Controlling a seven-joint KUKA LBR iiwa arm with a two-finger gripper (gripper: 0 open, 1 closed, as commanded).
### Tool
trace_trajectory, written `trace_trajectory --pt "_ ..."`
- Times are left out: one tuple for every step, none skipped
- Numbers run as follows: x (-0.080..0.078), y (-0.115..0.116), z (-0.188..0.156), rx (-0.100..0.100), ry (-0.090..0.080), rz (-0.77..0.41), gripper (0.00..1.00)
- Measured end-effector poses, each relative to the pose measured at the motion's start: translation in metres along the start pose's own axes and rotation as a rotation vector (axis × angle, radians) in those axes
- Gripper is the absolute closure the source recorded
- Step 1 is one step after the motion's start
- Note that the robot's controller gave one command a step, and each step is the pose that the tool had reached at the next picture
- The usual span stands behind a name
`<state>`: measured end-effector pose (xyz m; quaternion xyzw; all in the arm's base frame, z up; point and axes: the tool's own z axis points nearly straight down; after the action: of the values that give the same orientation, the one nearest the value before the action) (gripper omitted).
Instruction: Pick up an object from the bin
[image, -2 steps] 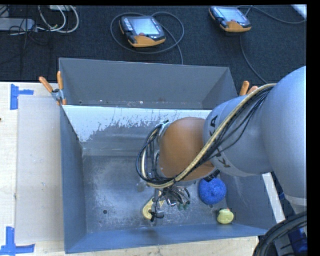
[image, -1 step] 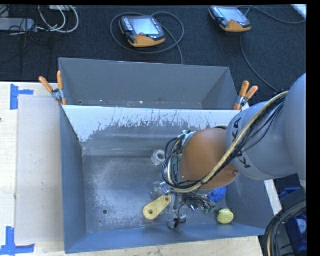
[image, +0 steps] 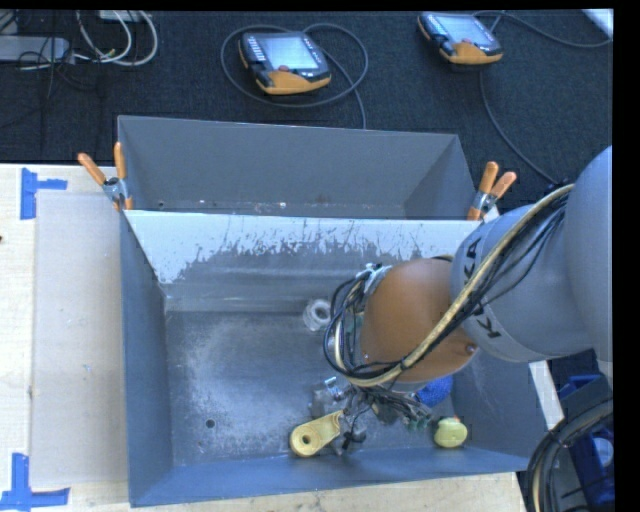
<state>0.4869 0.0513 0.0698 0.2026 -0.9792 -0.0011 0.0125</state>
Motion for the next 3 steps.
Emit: trace_trajectory --pt "-0.021 -0.01 -0.001 0.0 -0.001 -0.078 1.0" --pt "-0.001 -0.063 0.0 0.0 0.001 0.308 1.0" --pt "-0.001 -0.063 0.0 -0.001 0.001 0.309 1.0"
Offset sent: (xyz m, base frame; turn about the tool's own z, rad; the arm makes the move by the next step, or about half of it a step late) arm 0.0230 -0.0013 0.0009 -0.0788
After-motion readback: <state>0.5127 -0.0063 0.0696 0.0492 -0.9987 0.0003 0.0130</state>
